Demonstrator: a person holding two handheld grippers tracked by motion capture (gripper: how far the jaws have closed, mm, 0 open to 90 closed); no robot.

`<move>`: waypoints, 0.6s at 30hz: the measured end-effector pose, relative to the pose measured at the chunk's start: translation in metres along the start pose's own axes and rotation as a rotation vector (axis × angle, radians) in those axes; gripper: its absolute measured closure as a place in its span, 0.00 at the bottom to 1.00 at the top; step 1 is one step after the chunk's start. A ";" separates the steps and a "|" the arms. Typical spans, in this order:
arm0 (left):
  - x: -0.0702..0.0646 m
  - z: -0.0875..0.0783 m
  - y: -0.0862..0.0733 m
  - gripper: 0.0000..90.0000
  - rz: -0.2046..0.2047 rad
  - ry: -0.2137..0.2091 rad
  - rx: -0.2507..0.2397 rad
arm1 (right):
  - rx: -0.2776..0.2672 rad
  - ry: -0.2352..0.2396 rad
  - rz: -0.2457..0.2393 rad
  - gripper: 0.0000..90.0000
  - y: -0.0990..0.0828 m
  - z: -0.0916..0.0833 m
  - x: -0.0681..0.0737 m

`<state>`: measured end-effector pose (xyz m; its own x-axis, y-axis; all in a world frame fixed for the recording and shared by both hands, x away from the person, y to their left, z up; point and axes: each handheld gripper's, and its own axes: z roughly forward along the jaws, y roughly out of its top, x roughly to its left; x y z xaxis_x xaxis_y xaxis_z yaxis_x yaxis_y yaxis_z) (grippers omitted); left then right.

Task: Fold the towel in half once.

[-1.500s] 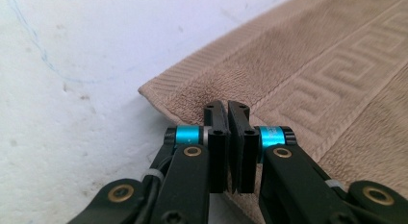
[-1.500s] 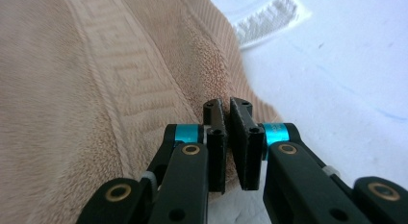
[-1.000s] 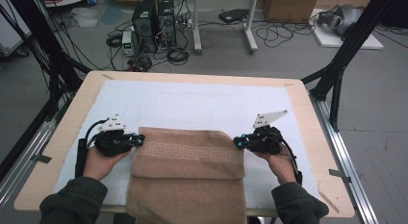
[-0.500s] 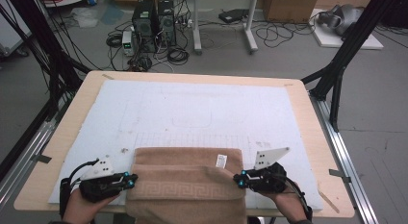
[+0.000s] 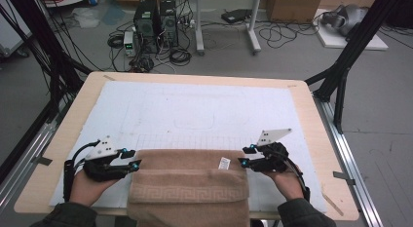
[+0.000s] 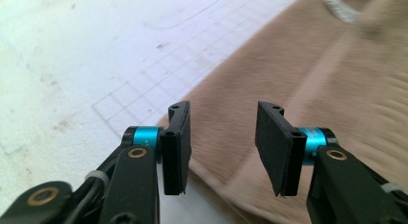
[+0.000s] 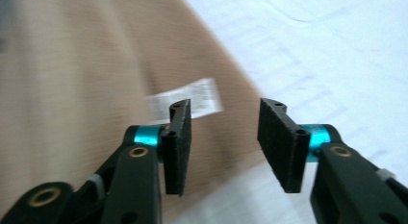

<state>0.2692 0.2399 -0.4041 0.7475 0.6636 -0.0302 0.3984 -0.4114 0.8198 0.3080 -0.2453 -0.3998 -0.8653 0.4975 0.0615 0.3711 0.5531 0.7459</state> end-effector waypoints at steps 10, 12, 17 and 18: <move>0.033 0.049 -0.011 0.45 -0.104 0.030 0.139 | 0.102 0.016 0.053 0.46 -0.007 0.042 -0.033; 0.032 0.049 -0.011 0.50 -0.086 0.014 0.132 | 0.116 0.018 0.049 0.52 -0.008 0.046 -0.033; 0.031 0.052 -0.004 0.90 -0.061 -0.024 0.138 | 0.112 0.107 0.018 0.89 -0.005 0.047 -0.033; 0.032 0.053 -0.002 0.91 -0.057 -0.008 0.133 | 0.115 0.104 0.014 0.90 -0.004 0.047 -0.035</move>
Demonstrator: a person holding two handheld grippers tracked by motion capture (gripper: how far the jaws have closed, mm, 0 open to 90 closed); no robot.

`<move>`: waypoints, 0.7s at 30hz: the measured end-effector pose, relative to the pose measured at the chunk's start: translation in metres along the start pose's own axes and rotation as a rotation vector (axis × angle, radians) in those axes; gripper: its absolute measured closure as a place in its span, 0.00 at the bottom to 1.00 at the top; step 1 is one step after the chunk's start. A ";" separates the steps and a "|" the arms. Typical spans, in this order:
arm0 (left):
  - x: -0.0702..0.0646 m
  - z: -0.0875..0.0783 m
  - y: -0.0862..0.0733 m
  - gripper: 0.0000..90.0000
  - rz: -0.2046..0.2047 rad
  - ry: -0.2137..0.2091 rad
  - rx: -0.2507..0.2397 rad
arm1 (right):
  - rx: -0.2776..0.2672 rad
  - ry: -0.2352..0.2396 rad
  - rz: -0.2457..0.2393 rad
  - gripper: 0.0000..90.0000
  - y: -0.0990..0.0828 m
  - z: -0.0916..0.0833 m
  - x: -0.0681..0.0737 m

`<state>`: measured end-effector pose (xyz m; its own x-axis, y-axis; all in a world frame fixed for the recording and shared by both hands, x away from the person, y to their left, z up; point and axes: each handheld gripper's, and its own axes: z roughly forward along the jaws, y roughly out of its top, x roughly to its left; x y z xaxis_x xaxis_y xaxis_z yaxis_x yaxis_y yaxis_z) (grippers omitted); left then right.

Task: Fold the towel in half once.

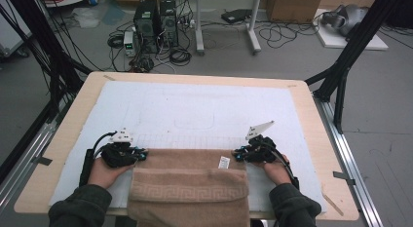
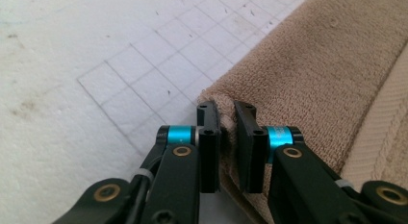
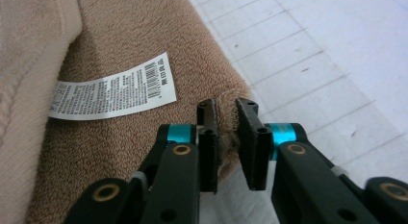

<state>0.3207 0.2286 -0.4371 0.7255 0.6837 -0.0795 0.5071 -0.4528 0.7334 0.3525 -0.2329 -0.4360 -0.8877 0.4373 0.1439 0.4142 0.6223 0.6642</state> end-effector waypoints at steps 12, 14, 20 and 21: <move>0.042 -0.003 0.113 0.92 0.007 0.151 -0.137 | -0.112 -0.174 0.050 0.92 0.064 -0.048 -0.059; 0.047 -0.009 0.135 0.92 0.025 0.182 -0.154 | -0.122 -0.204 0.046 0.92 0.080 -0.060 -0.067; 0.061 -0.026 0.170 0.89 0.007 0.235 -0.213 | -0.151 -0.259 0.001 0.90 0.124 -0.086 -0.082; 0.062 -0.025 0.169 0.81 -0.006 0.239 -0.205 | -0.145 -0.263 0.010 0.82 0.127 -0.084 -0.084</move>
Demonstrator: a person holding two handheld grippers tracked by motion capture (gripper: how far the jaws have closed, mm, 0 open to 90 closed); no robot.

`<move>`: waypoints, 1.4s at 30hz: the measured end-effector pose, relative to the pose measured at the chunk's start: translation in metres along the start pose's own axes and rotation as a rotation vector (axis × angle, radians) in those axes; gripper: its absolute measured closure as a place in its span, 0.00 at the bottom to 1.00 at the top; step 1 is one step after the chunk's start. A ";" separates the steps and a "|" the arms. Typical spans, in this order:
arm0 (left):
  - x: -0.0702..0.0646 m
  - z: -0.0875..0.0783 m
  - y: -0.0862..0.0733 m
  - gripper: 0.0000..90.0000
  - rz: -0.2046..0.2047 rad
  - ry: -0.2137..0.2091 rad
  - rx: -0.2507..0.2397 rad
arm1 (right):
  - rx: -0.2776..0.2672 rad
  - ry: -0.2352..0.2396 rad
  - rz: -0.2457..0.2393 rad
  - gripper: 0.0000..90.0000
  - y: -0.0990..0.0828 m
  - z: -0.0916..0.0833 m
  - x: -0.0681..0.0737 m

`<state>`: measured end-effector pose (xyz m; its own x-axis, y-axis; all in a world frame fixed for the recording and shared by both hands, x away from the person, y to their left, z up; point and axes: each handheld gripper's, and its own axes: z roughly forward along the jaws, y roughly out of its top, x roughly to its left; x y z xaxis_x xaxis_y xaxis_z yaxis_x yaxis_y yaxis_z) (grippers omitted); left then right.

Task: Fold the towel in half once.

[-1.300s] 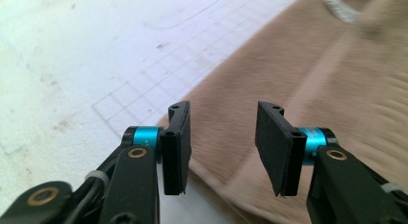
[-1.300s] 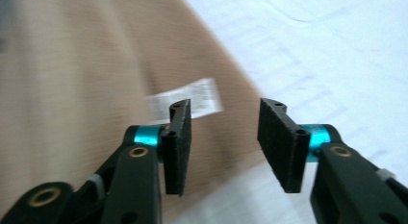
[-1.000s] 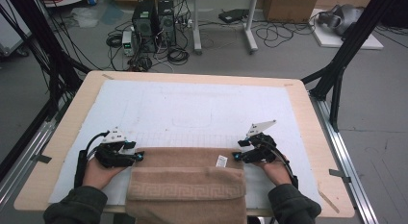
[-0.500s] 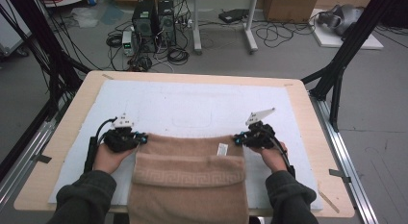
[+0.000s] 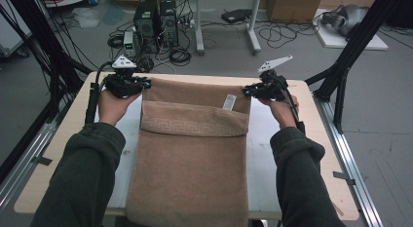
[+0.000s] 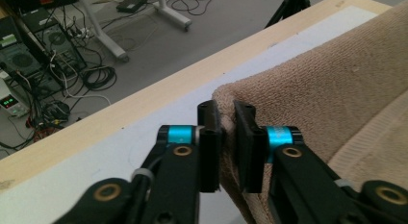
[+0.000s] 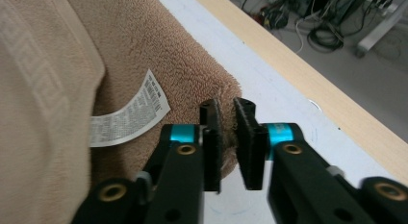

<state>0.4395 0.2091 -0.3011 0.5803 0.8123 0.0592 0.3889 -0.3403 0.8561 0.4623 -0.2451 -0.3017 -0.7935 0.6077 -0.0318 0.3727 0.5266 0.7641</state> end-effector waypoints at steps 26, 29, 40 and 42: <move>-0.031 0.052 -0.104 0.69 -0.012 -0.171 0.313 | 0.165 0.102 0.088 0.64 -0.094 0.053 0.041; -0.032 0.050 -0.111 0.83 -0.003 -0.153 0.272 | 0.162 0.145 0.084 0.83 -0.100 0.059 0.044; -0.040 0.002 -0.112 0.95 -0.005 -0.155 0.088 | 0.053 0.155 0.007 0.91 -0.087 0.027 0.062; -0.044 -0.013 -0.115 0.95 0.005 -0.157 0.049 | 0.035 0.168 -0.008 0.91 -0.085 0.017 0.071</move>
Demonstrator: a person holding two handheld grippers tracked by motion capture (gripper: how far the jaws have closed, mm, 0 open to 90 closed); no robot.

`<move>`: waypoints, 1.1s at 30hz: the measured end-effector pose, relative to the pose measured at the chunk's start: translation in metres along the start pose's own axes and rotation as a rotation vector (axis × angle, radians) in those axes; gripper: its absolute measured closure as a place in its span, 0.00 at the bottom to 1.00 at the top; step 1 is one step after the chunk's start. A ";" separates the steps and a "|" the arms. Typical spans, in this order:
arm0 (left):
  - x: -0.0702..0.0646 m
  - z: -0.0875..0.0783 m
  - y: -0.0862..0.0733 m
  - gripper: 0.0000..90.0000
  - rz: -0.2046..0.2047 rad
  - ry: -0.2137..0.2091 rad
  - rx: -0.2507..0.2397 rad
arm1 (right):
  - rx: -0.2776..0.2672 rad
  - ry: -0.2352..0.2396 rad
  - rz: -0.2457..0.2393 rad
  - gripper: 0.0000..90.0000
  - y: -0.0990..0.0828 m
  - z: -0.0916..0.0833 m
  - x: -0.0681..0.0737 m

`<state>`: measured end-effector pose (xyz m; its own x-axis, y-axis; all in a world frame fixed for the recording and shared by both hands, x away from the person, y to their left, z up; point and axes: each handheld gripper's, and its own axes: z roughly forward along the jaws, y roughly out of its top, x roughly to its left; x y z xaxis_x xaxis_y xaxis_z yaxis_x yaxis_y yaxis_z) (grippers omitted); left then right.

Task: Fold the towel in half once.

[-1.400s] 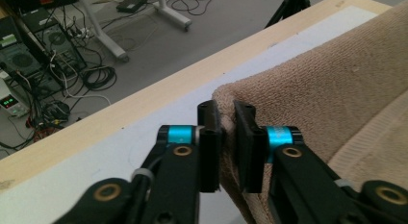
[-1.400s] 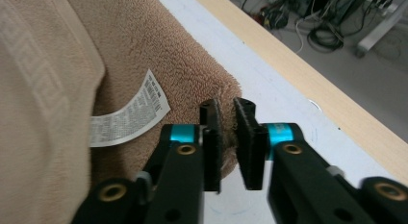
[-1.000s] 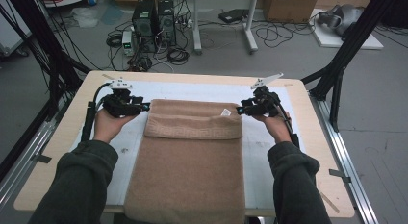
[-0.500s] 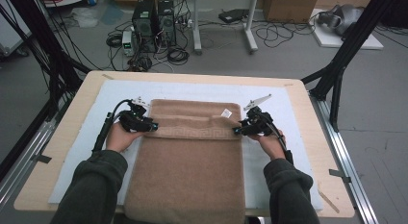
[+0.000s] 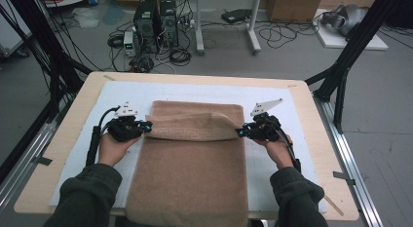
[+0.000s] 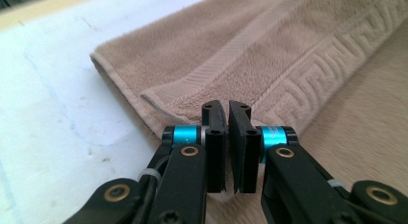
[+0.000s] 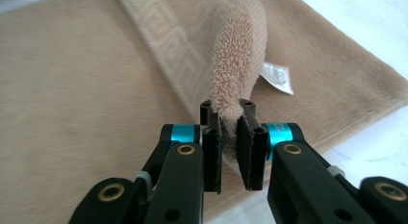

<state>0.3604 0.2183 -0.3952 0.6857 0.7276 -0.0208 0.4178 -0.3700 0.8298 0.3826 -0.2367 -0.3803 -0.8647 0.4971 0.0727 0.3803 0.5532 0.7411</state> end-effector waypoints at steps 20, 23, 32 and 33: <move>-0.025 -0.050 -0.043 0.48 -0.036 -0.098 -0.030 | -0.040 0.072 -0.027 0.61 -0.034 -0.018 0.057; -0.027 -0.052 -0.041 0.49 -0.023 -0.123 -0.024 | -0.019 0.084 -0.040 0.62 -0.033 -0.012 0.059; -0.031 -0.058 -0.045 0.54 -0.006 -0.163 -0.008 | 0.043 0.123 -0.075 0.62 -0.051 0.006 0.077; -0.031 -0.059 -0.045 0.54 -0.006 -0.167 -0.005 | 0.046 0.119 -0.081 0.62 -0.053 0.007 0.079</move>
<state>0.2853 0.2464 -0.3995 0.7733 0.6231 -0.1177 0.4190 -0.3627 0.8324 0.2966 -0.2223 -0.4189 -0.9247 0.3688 0.0946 0.3203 0.6194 0.7168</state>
